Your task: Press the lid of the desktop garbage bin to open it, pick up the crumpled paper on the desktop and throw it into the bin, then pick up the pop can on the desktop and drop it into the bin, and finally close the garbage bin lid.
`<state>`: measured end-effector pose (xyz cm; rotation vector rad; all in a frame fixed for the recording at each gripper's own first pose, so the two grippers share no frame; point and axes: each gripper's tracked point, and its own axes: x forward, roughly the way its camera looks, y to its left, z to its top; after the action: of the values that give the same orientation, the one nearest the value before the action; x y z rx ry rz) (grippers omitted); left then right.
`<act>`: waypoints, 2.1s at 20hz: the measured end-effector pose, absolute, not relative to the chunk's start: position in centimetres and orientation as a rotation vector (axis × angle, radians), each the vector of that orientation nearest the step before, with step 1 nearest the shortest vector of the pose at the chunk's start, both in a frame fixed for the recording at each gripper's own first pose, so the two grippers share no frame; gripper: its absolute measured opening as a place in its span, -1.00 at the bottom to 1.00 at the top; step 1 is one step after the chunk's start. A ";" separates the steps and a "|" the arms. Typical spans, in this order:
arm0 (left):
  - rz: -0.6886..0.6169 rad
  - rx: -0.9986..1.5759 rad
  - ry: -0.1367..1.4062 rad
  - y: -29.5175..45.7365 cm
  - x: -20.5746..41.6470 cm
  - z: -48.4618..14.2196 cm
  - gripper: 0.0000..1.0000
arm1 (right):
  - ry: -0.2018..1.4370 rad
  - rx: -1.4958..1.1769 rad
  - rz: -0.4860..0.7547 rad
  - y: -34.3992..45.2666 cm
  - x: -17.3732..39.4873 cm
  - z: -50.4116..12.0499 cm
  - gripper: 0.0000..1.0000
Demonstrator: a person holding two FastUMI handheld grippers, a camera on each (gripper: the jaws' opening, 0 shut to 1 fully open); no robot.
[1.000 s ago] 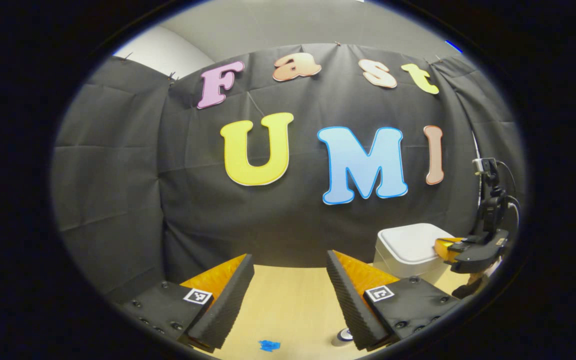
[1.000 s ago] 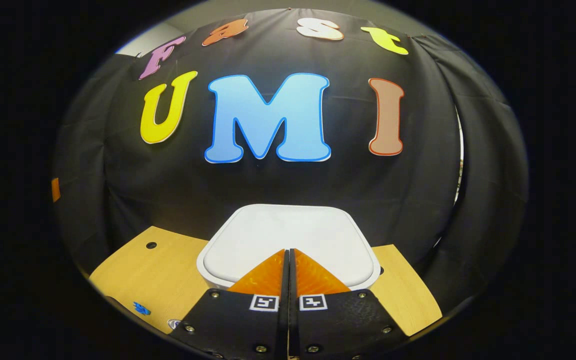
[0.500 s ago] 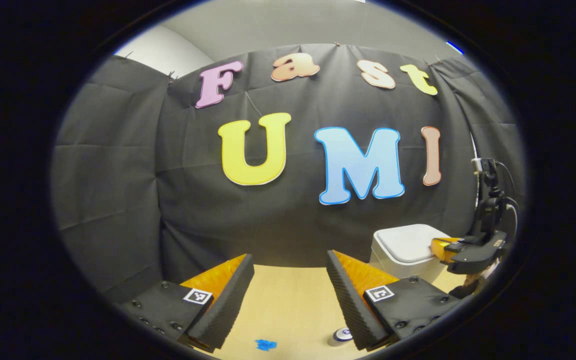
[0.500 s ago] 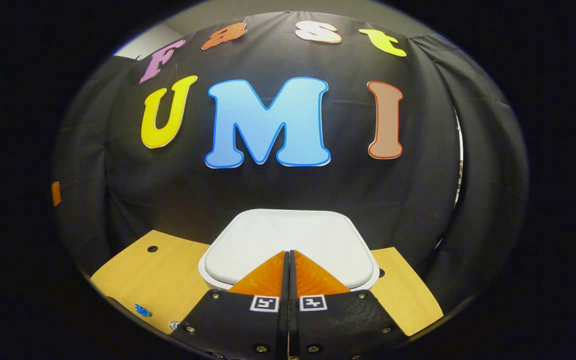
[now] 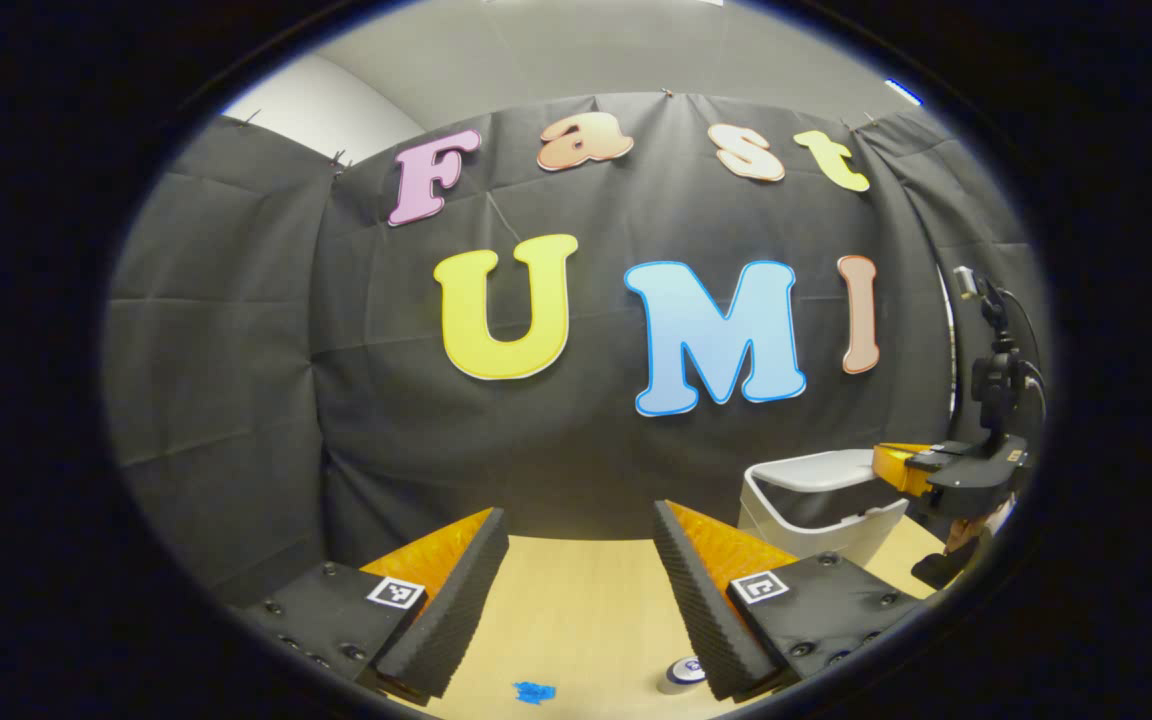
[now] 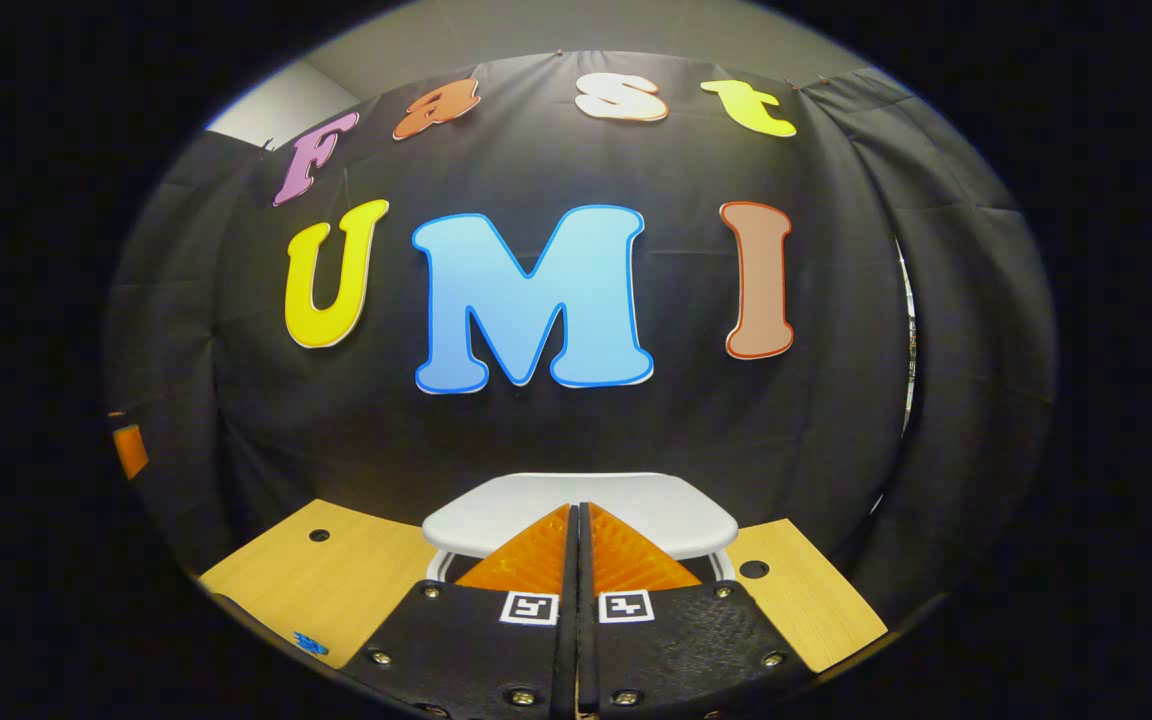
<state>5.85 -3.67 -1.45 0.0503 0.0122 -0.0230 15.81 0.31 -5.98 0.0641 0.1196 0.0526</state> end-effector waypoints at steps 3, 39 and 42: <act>-0.026 0.042 0.007 -3.7 5.0 -1.3 0.93 | 0.095 0.057 0.045 0.0 15.2 -5.1 -0.99; -0.042 0.050 -0.017 0.4 -0.8 -3.6 0.94 | 0.017 0.078 0.078 2.5 6.2 -0.2 0.92; -0.072 0.050 -0.028 0.4 -1.0 -5.2 0.93 | 0.015 0.067 0.066 2.3 5.5 0.1 0.92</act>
<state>-1.03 0.43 -5.20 0.0497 -0.0280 -0.0717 5.47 2.34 0.11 0.0670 0.0147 0.0658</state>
